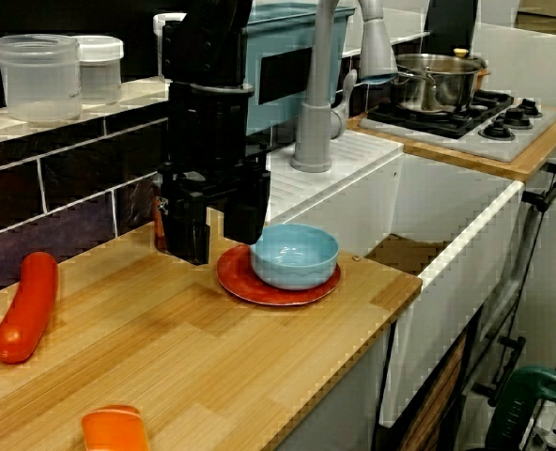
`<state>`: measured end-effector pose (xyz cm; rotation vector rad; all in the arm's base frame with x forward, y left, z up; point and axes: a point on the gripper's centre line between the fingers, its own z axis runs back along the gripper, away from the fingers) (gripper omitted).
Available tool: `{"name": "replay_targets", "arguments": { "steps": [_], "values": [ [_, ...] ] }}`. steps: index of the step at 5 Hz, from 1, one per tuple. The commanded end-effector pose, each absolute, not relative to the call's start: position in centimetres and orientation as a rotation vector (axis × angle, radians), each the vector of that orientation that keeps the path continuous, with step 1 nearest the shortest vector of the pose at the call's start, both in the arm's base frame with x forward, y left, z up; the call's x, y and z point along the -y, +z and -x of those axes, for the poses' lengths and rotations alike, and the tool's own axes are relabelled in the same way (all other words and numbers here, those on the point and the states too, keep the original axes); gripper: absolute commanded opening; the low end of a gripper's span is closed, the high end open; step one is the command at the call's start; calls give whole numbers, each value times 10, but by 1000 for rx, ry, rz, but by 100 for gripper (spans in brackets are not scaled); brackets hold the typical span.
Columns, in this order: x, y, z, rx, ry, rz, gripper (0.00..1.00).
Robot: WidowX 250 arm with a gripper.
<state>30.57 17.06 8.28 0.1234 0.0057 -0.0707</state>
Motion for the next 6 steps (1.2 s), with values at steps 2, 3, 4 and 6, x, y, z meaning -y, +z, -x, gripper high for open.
{"name": "replay_targets", "arguments": {
  "steps": [2, 3, 4, 6],
  "values": [
    [-199, 87, -299, 21, -53, -177, 100],
    [-198, 76, -297, 14, -51, -193, 100],
    [-197, 70, -297, 6, -50, -201, 100],
    [-197, 70, -297, 6, -50, -201, 100]
  ]
}}
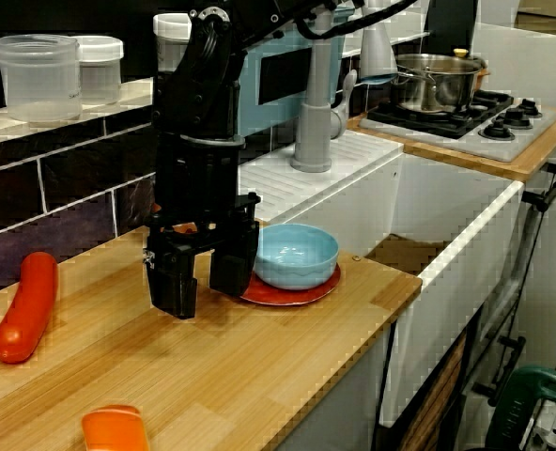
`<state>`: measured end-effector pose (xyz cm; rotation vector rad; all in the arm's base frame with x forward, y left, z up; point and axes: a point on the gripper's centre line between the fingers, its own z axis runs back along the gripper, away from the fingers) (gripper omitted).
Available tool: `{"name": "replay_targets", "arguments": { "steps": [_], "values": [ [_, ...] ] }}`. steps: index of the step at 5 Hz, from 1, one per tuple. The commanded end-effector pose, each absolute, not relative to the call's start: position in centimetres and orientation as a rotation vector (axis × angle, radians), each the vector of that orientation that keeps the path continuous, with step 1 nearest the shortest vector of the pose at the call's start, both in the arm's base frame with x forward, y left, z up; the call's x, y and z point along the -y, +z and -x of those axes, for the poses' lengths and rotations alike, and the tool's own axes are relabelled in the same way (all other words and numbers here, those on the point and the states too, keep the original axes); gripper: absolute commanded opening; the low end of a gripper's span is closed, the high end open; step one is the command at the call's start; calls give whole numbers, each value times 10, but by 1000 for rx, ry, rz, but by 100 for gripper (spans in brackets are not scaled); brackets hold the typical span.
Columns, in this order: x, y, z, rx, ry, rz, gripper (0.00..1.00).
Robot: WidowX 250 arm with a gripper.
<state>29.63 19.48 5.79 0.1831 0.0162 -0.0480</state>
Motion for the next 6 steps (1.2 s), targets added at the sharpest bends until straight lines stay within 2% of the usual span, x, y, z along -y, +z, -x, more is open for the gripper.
{"name": "replay_targets", "arguments": {
  "steps": [1, 4, 5, 6],
  "values": [
    [-197, 70, -297, 6, -50, -201, 100],
    [-206, 70, -302, 15, -97, -221, 100],
    [-214, 72, -309, -38, -356, -247, 100],
    [-218, 75, -311, -40, -555, -243, 100]
  ]
}}
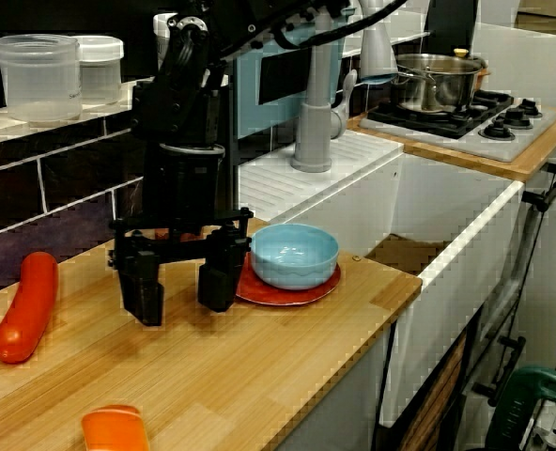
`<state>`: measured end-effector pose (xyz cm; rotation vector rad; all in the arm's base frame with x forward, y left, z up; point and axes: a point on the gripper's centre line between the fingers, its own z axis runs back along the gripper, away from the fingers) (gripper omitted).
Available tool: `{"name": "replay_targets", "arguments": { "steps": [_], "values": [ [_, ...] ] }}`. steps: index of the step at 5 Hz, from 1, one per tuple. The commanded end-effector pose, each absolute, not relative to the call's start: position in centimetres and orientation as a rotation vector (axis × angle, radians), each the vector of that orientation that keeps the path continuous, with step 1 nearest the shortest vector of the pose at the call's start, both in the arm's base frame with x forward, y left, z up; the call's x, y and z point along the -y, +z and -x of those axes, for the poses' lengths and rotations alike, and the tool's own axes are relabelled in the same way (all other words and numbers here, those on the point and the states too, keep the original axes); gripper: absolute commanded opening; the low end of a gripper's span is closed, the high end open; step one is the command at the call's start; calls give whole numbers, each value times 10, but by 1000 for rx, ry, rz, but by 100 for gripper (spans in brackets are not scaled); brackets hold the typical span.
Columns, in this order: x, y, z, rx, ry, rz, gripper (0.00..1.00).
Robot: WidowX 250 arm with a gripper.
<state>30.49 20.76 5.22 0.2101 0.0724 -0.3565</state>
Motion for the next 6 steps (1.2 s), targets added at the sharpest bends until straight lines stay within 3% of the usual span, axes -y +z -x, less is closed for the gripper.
{"name": "replay_targets", "arguments": {
  "steps": [1, 2, 6],
  "values": [
    [-224, 81, -309, -51, -645, -221, 100],
    [-230, 83, -309, -50, -682, -199, 100],
    [-262, 79, -338, 161, -537, -149, 100]
  ]
}}
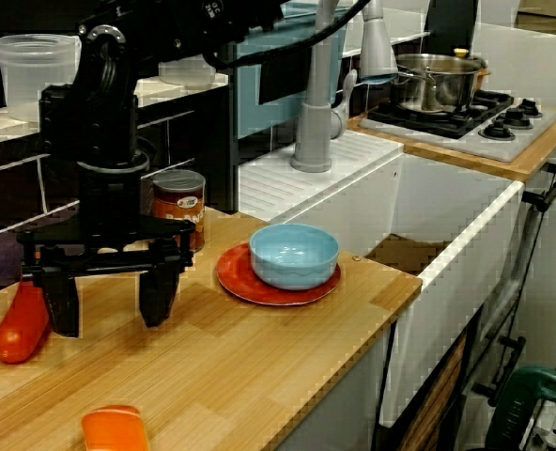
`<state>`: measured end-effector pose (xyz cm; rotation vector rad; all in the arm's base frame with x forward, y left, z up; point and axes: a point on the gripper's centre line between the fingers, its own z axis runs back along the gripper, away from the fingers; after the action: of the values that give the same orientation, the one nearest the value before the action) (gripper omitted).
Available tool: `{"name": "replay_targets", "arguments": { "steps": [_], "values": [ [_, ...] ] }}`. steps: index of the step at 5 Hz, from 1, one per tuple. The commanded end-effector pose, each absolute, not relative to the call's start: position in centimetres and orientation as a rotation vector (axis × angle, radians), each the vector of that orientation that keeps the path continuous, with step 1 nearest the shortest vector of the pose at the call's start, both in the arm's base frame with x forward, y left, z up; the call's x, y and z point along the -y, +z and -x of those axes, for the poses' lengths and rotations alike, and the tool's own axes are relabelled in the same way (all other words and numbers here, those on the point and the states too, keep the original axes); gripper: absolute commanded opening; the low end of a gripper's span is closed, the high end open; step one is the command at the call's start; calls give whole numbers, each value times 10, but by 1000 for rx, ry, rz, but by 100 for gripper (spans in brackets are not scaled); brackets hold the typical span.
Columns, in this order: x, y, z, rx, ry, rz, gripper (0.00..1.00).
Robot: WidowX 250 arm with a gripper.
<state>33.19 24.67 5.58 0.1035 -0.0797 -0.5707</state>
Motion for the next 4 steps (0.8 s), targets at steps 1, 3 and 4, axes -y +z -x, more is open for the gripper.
{"name": "replay_targets", "arguments": {
  "steps": [1, 3, 4],
  "values": [
    [-260, 85, -337, 182, -539, -156, 100],
    [-255, 89, -332, 232, -547, -202, 100],
    [-247, 89, -331, 248, -554, -235, 100]
  ]
}}
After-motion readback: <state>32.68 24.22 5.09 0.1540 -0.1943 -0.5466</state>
